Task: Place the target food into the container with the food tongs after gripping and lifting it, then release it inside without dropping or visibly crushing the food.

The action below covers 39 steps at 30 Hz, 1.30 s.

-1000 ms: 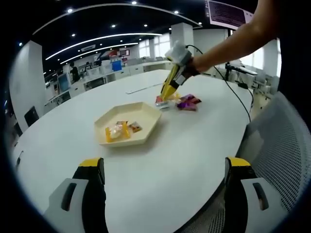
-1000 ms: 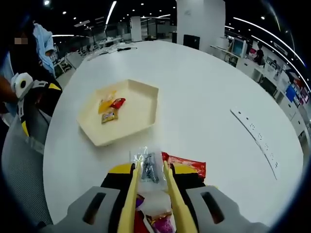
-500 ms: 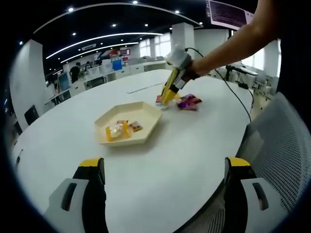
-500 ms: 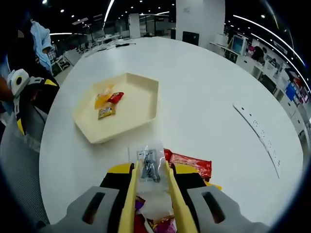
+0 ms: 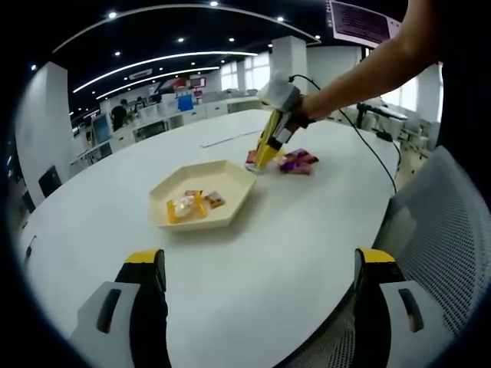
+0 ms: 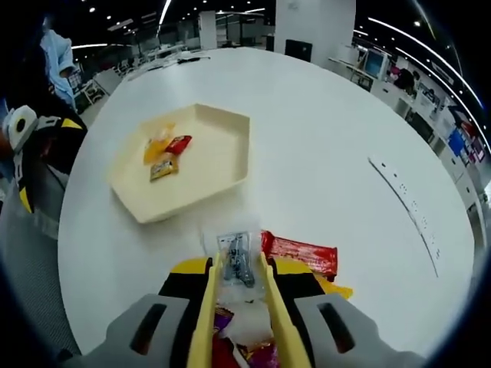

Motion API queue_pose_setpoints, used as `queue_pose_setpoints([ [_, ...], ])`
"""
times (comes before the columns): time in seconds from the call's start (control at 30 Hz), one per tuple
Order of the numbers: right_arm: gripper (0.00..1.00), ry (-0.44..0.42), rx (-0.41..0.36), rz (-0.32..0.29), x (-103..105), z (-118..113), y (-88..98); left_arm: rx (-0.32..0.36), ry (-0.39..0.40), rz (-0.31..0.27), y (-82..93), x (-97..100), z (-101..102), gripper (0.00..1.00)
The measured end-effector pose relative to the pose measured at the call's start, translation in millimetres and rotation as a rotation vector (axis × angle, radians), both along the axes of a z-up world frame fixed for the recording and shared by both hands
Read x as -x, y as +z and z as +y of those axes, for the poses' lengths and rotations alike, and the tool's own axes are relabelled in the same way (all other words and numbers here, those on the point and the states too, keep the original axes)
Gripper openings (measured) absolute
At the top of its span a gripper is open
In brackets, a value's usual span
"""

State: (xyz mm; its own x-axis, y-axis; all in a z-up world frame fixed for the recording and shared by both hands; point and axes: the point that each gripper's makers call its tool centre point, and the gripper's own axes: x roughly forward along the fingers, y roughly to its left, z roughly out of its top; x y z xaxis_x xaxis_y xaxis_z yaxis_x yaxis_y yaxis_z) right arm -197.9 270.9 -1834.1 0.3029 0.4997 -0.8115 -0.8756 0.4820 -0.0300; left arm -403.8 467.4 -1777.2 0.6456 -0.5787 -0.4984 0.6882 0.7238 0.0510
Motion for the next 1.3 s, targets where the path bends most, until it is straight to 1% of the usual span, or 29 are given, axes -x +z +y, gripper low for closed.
queue_pose_setpoints([
  [0.13,0.27,-0.012,0.017,0.019,1,1,-3.7,0.002,0.002,0.000,0.8,-0.1,0,0.98],
  [0.17,0.26,-0.002,0.027,0.010,1,1,-3.7,0.002,0.002,0.000,0.8,-0.2,0,0.98],
  [0.3,0.24,-0.012,0.032,0.012,1,0,-2.9,0.003,0.004,0.000,0.7,-0.4,0,0.98],
  [0.43,0.23,-0.023,0.035,0.024,1,0,-4.1,0.003,0.003,0.001,0.4,-0.4,0,0.98],
  [0.57,0.23,-0.037,0.034,0.030,1,-1,-5.4,0.004,0.004,0.002,0.4,-0.4,1,0.98],
  [0.73,0.19,-0.079,0.022,0.010,1,-2,-4.0,0.000,0.003,-0.003,0.9,-0.3,1,0.98],
  [0.83,0.19,-0.089,0.015,0.018,-1,-2,-4.0,0.002,0.005,-0.001,1.5,-0.7,1,0.98],
  [1.0,0.20,-0.103,0.000,0.011,-5,-1,2.9,-0.002,0.006,-0.002,1.0,-1.1,1,0.98],
  [1.03,0.20,-0.099,0.001,0.000,-7,-1,5.3,0.000,0.007,-0.003,0.9,-1.4,2,0.98],
  [1.1,0.20,-0.107,-0.017,0.020,-8,0,9.2,-0.003,0.005,-0.003,0.9,-1.3,1,0.98],
  [1.13,0.20,-0.108,-0.016,0.015,-9,0,12.1,-0.003,0.005,-0.003,1.0,-1.1,1,0.98],
  [1.2,0.21,-0.118,-0.026,0.024,-10,-1,15.9,-0.002,0.008,-0.005,0.9,-1.8,2,0.98],
  [1.3,0.21,-0.107,-0.024,0.025,-9,-2,20.6,-0.004,0.011,-0.016,2.3,-3.1,3,0.99],
])
